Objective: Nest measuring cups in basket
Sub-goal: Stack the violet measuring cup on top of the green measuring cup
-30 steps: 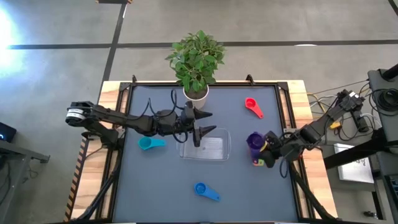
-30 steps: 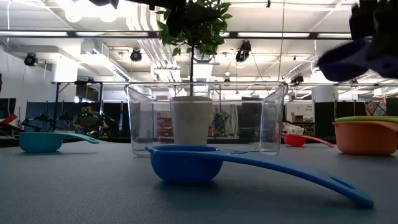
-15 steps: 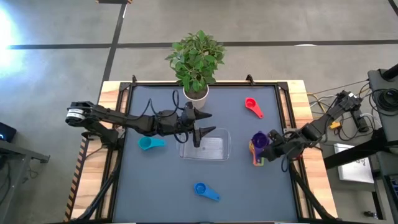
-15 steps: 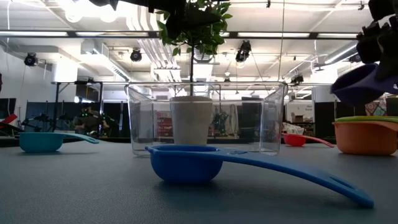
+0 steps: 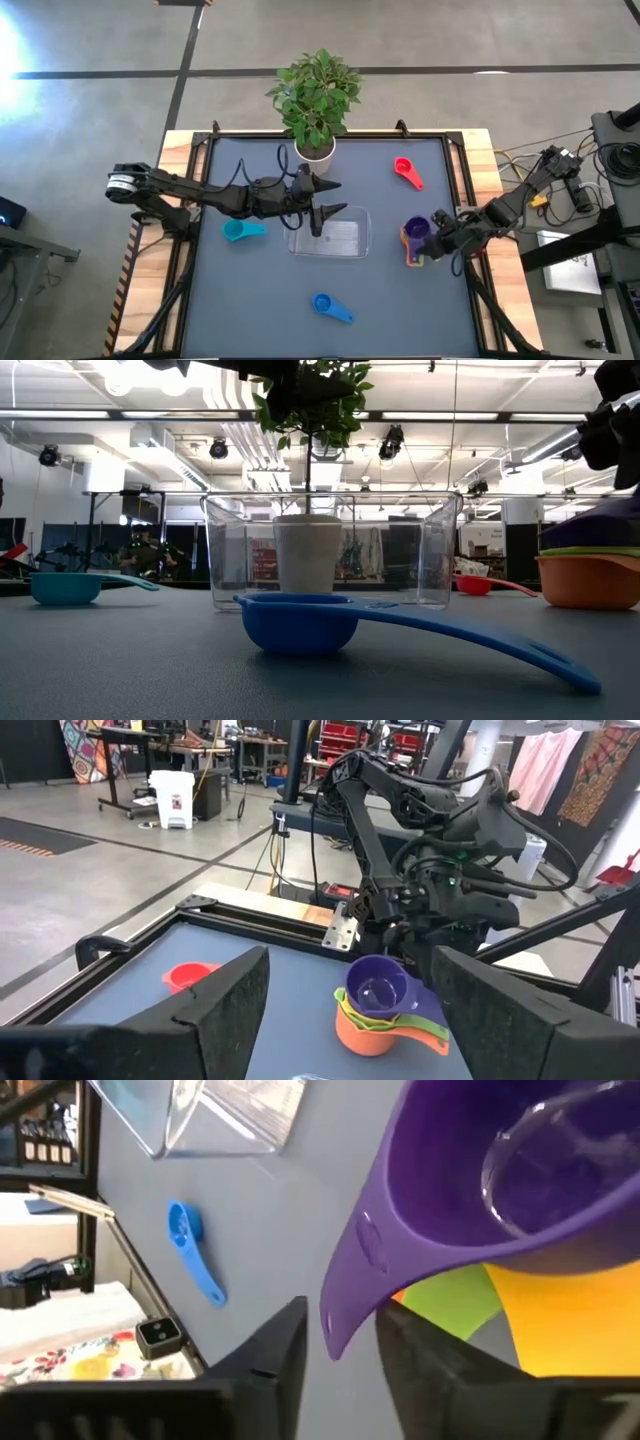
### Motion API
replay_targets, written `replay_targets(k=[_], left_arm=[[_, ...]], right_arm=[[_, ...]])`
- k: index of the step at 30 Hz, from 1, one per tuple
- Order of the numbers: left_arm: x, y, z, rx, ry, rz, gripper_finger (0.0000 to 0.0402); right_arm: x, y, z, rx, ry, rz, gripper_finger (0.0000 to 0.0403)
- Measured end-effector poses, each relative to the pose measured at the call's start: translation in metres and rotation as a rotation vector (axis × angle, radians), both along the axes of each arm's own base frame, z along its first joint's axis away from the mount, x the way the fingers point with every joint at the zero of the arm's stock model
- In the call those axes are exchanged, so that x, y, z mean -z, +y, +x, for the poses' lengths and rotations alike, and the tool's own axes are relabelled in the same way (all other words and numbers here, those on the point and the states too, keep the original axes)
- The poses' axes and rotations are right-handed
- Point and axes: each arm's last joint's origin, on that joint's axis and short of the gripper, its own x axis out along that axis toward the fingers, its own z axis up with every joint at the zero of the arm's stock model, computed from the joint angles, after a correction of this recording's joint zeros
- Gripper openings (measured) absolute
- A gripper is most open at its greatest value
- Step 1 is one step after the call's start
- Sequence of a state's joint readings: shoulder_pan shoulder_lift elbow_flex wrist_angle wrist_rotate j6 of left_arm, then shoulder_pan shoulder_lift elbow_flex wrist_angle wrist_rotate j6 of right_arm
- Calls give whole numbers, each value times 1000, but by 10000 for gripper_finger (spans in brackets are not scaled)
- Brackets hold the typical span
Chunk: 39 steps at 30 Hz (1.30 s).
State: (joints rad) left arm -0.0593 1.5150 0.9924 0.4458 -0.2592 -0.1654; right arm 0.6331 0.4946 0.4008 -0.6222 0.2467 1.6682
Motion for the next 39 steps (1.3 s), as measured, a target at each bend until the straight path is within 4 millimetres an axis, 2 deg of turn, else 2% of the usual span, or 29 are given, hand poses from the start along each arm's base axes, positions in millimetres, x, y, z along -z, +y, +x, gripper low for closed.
replay_targets(k=[6,11,14,18,21,23,27,32,39], left_arm=[[1,0,-1,2,32,22,262],[-4,1,-9,2,61,29,262],[-6,1,-13,2,80,30,262],[-10,1,-15,0,72,30,262],[-10,1,-16,0,75,30,262],[-9,1,-16,0,83,31,262],[-7,1,-16,0,107,32,262],[-7,1,-16,2,107,47,262],[-7,1,-16,3,103,57,262]], right_arm=[[-15,1,-2,-62,5,30,185],[-34,-1,-5,-93,70,-49,202],[-48,-2,-4,-101,94,-196,201],[-57,0,11,-89,46,-550,191],[-50,4,18,-69,12,-779,174],[-38,7,18,-50,13,-874,157],[-15,11,9,-22,-25,-892,104],[3,15,-8,14,-151,-919,25],[40,7,-19,77,-121,-897,9]])
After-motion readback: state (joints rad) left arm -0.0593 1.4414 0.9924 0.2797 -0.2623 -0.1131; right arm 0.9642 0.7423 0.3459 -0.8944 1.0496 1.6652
